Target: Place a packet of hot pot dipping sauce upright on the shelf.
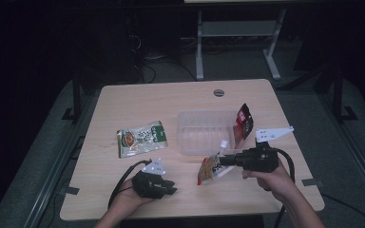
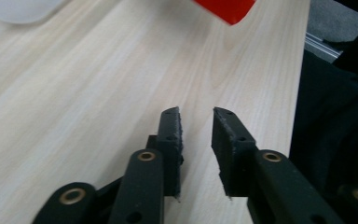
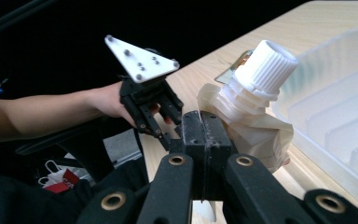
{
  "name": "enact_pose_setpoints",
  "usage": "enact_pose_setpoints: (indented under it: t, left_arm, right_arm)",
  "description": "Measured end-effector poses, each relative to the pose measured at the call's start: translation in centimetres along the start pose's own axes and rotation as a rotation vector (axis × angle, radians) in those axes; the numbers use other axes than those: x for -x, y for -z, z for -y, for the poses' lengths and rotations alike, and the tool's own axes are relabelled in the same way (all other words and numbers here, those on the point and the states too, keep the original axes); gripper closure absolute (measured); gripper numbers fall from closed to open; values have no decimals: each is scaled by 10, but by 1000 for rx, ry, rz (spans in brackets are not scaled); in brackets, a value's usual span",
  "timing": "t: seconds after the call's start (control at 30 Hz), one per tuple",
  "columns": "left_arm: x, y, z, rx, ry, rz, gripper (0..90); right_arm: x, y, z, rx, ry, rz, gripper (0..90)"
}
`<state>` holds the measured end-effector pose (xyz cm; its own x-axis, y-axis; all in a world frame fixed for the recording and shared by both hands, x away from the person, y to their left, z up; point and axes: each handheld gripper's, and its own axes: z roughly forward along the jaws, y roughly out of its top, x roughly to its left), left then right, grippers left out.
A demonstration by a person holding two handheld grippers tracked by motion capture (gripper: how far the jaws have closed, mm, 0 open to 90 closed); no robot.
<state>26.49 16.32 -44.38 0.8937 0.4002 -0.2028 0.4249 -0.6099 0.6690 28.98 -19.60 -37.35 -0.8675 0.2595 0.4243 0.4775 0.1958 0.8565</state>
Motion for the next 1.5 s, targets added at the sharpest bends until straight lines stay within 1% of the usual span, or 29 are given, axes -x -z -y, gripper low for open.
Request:
enact_pose_setpoints:
  t: [0.03, 0.1, 0.13, 0.17, 0.23, 0.27, 0.37, 0.4, 0.43, 0.53, 0.67, 0.7, 0.73, 0.77, 0.9, 0.93, 1.0, 1.1, 1.13, 1.17, 1.2, 1.27, 1.4, 1.5]
  left_arm:
    - [-1, 1, 1, 4, 6, -3, 686]
    - [-4, 4, 2, 8, 12, -14, 648]
    - [-5, 5, 3, 9, 13, -16, 588]
    - [-7, 6, 4, 9, 22, -20, 566]
    - [-8, 6, 4, 5, 21, -23, 516]
    - [-10, 7, 5, 1, 27, -26, 494]
    - [-11, 7, 6, -2, 32, -25, 466]
    - [-12, 7, 7, -7, 36, -26, 464]
    - [-12, 7, 7, -7, 36, -26, 460]
    - [-13, 8, 7, -7, 36, -24, 458]
    - [-13, 8, 7, -12, 40, -22, 458]
    - [-13, 8, 7, -11, 38, -21, 458]
    - [-13, 8, 7, -11, 39, -20, 458]
    - [-13, 8, 7, -10, 38, -20, 458]
    - [-13, 7, 8, -10, 38, -19, 458]
    - [-13, 7, 8, -10, 38, -18, 458]
    - [-13, 8, 7, -15, 32, -17, 458]
    - [-14, 7, 8, -18, 29, -17, 458]
    - [-14, 7, 8, -18, 29, -17, 458]
    - [-14, 8, 8, -25, 21, -19, 458]
    - [-14, 8, 8, -20, 27, -17, 458]
    - [-14, 7, 8, -19, 27, -17, 458]
    - [-14, 8, 7, -20, 26, -17, 458]
    - [-14, 8, 8, -19, 25, -16, 458]
  right_arm:
    - [0, 0, 0, 0, 0, 0, 900]
    - [0, 2, -3, 12, 0, -2, 900]
    - [0, 5, -6, 22, 7, 2, 900]
    - [0, 5, -8, 27, 10, 4, 900]
    - [0, 6, -10, 31, 11, 6, 900]
    - [1, 8, -14, 38, 20, 10, 900]
    - [2, 9, -19, 40, 25, 17, 900]
    - [3, 10, -24, 45, 33, 27, 900]
    - [3, 10, -24, 45, 33, 27, 900]
    - [7, 12, -36, 46, 51, 46, 900]
    - [14, 14, -50, 44, 60, 78, 900]
    - [14, 14, -50, 44, 60, 78, 900]
    - [18, 15, -55, 47, 60, 91, 900]
    - [18, 15, -55, 47, 60, 91, 900]
    - [28, 17, -65, 43, 57, 123, 900]
    - [33, 17, -68, 34, 56, 139, 900]
    - [36, 16, -70, 29, 54, 146, 900]
    - [46, 15, -74, 22, 47, 175, 900]
    - [46, 15, -74, 22, 47, 175, 900]
    - [48, 15, -75, 19, 49, 182, 900]
    - [50, 14, -76, 17, 47, 187, 900]
    - [56, 11, -79, -7, 54, 213, 900]
    - [61, 6, -83, -28, 62, 231, 900]
    - [63, 1, -86, -30, 67, 229, 900]
